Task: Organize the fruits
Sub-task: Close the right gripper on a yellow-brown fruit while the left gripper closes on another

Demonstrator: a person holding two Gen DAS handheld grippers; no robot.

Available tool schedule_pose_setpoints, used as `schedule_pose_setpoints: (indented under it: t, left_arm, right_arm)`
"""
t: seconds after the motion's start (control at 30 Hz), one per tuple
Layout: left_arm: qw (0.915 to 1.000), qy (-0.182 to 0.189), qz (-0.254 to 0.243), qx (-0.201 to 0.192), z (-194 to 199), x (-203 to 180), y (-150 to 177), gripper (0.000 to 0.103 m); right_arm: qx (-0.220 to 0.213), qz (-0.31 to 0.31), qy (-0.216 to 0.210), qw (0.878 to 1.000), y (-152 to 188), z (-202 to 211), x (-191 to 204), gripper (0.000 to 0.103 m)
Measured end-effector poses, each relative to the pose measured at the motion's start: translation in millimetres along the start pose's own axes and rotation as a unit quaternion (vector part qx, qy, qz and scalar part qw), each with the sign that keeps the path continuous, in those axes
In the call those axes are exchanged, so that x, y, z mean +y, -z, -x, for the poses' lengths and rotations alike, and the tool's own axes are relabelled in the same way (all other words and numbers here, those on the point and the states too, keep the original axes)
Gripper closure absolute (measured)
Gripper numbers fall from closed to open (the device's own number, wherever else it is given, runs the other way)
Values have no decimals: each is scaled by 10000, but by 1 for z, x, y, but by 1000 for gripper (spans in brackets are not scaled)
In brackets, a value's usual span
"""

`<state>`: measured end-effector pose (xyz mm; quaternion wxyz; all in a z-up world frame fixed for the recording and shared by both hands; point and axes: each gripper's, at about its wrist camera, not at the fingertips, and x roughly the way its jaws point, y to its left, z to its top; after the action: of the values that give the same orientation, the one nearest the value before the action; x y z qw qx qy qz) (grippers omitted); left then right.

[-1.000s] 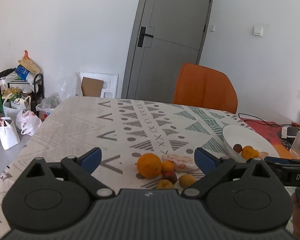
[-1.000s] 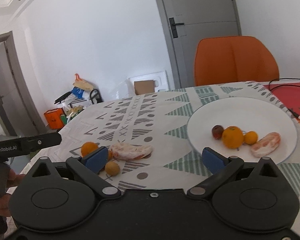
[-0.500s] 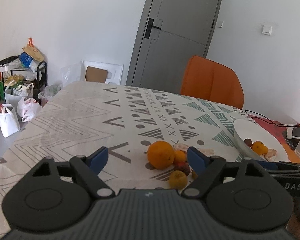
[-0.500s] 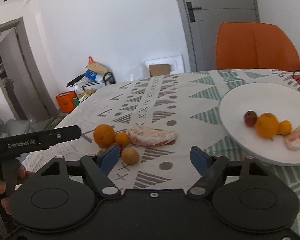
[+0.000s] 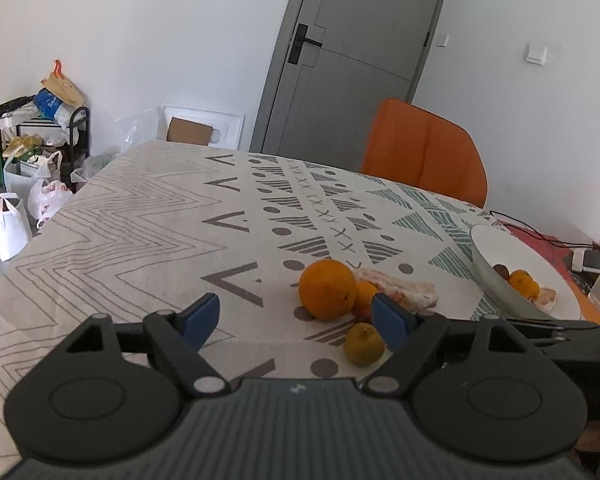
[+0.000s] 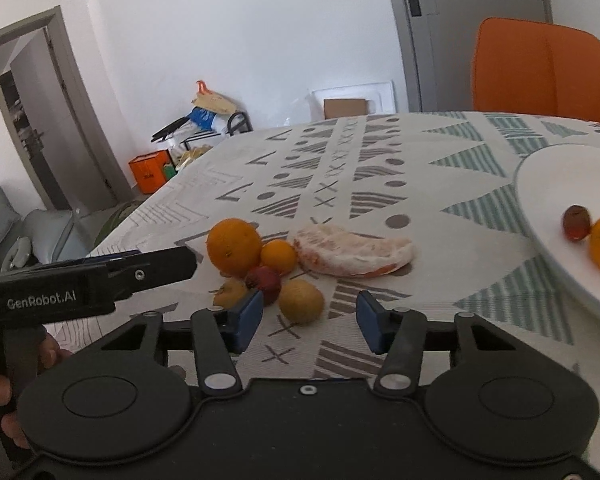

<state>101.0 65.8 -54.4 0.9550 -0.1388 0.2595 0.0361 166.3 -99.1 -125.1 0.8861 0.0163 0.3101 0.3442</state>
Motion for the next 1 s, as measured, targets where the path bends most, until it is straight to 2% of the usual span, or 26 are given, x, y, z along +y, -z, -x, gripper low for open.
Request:
schedule_pose_setpoints:
  t: [0.03,0.1,0.13,0.47,0.5,0.57,0.8,0.87,1.0]
  left_arm:
    - [10000,24,16,-9,0,0,1,21]
    - [10000,78,53,13,-2,0,2,21]
    - [9999,98,60,30,-3,0,2,21]
    - [9998,127,-96,100,-7,-16,4,22]
    - [9998,141,-111,118,-8,-19,5,25]
    - [9995,159,-150,233,-11,-22,7,43]
    - [9985,171,-338,389,-22,-37,18,61]
    - [9984,100,-407,374,-23,-40,20,80]
    - [9984,-7,-407,399,-25,-44,19,80]
  right_arm:
    - [17,35,20,10000,1,-2,1,62]
    - [-5,133,116,9998,0,-3,3,76]
    - [8,125,110,9999,-1,-3,3,79]
    - [-43,-116,216,9997,1,9,-13,79]
    - [-51,-129,230,9996,1,11,-14,79]
    - [-84,-136,261,9995,2,14,-16,79]
    - [-222,-269,362,9987,3,30,-29,79]
    - [-261,-353,346,9984,5,34,-35,79]
    - [-385,-549,316,9972,7,40,-49,79]
